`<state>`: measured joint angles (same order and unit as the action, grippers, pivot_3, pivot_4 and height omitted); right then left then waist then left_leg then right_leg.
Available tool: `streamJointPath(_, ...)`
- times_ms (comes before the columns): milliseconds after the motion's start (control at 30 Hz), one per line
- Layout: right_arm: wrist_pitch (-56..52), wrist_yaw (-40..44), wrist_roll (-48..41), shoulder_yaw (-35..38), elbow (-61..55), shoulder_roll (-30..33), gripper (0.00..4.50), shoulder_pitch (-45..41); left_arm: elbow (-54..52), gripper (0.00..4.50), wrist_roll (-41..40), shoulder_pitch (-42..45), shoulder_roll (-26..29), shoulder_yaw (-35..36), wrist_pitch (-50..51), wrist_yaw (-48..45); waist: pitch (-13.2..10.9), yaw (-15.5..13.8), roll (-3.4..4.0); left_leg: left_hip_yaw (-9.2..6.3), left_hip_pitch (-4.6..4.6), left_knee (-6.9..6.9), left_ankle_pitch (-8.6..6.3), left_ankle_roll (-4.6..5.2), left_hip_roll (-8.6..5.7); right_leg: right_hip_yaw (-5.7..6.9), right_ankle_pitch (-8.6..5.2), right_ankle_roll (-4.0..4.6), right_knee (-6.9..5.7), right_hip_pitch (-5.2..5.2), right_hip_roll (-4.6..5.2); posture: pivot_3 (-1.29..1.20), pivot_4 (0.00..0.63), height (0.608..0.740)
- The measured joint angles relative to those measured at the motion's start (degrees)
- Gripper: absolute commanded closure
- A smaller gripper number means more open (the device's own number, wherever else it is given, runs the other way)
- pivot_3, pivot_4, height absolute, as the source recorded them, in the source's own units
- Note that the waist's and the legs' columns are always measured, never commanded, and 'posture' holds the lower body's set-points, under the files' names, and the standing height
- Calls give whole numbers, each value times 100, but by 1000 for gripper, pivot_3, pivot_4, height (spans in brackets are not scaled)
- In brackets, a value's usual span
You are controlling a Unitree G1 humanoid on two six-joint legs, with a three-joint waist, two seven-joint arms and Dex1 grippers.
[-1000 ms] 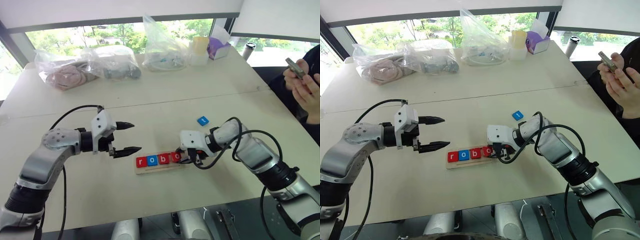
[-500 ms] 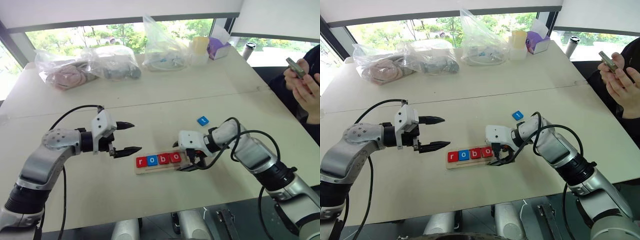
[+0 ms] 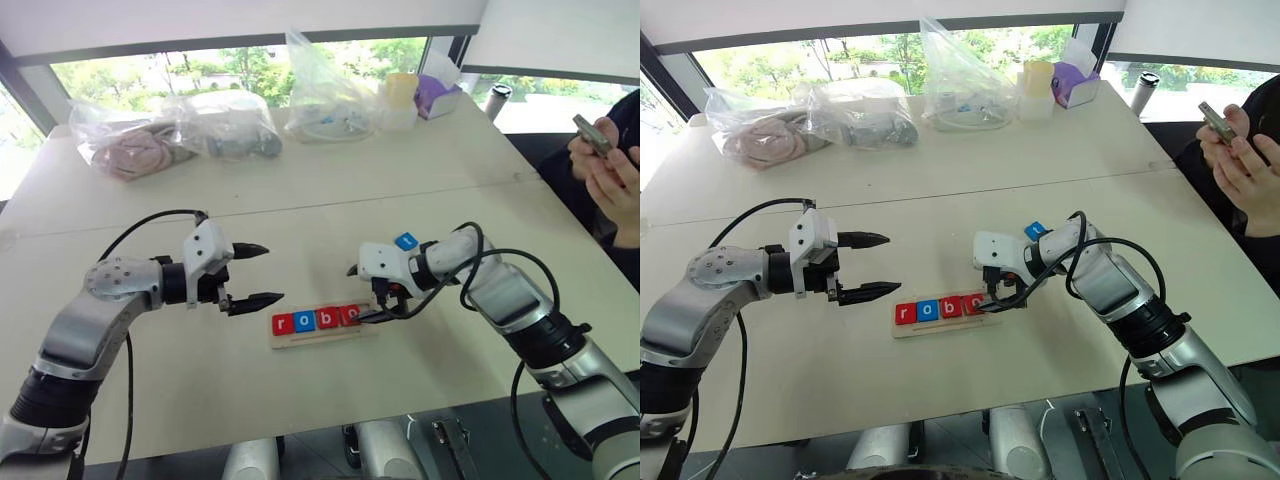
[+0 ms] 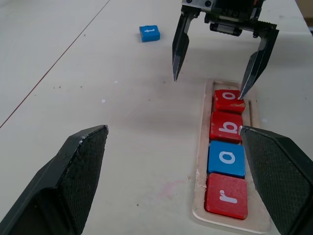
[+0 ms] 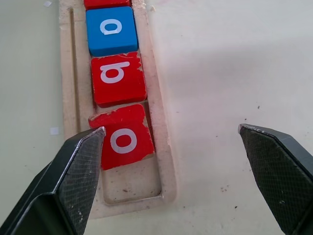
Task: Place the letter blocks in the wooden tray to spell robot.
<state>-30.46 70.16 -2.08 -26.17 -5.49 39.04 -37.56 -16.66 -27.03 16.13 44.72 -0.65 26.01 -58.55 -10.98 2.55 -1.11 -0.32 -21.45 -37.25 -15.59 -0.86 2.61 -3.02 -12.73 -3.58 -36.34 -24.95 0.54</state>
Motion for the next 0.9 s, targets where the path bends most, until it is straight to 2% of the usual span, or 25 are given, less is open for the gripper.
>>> streamJointPath(433, -123, 129, -135, -1, -122, 35, 21, 28, -1, 0, 0, 0, -4, 0, 0, 5, 0, -3, 0, 0, -1, 0, 0, 0, 0, 0, 0, -1, 0, 0, 0, 0, 150, 740)
streamJointPath(900, 40, -104, 24, -39, 32, -292, 21, -9, -43, 0, 0, -26, -6, 0, 2, 23, 0, -1, 0, 0, -1, 1, 0, 0, 0, 0, 0, 0, 0, -2, 0, 0, 150, 740)
